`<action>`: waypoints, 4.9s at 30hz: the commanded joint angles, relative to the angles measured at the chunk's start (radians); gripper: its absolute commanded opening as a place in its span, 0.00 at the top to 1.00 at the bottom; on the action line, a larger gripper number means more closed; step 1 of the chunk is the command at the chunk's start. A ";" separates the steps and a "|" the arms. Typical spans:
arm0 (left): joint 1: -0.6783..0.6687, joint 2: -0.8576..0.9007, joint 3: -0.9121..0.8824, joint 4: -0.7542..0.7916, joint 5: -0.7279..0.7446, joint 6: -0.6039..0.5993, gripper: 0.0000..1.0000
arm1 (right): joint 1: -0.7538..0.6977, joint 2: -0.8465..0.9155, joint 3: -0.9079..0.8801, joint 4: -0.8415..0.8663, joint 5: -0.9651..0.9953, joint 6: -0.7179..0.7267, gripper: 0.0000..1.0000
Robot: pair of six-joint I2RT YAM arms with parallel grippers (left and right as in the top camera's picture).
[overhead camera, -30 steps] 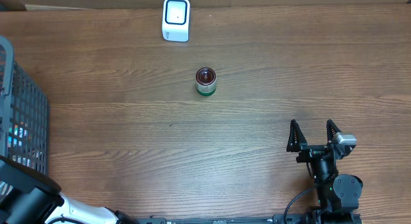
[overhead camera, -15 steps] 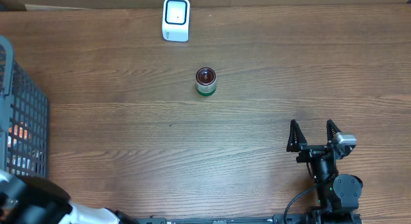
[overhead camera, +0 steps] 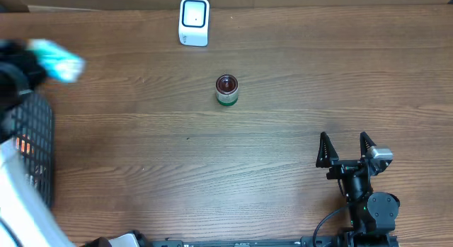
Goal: Scan the item barcode
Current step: 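Carry the teal packet past the scanner and drop it on the table, then reach the left gripper into the basket and grasp an orange Kleenex pack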
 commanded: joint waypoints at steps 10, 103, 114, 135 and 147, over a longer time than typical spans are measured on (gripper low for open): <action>-0.533 0.234 -0.550 0.363 0.002 0.106 0.96 | -0.003 -0.008 -0.011 0.005 -0.002 0.000 0.00; 0.534 0.725 -0.332 0.357 -0.222 0.193 0.96 | -0.003 -0.008 -0.011 0.005 -0.002 0.000 0.00; 0.544 0.483 -0.149 0.286 -0.215 0.087 0.96 | -0.003 -0.008 -0.011 0.005 -0.002 0.000 0.00; 0.519 0.199 -0.147 0.311 -0.125 0.016 0.96 | -0.003 -0.008 -0.011 0.005 -0.002 0.000 0.00; 0.508 0.294 -0.293 0.285 -0.242 0.017 0.59 | -0.003 -0.008 -0.011 0.005 -0.002 0.000 0.00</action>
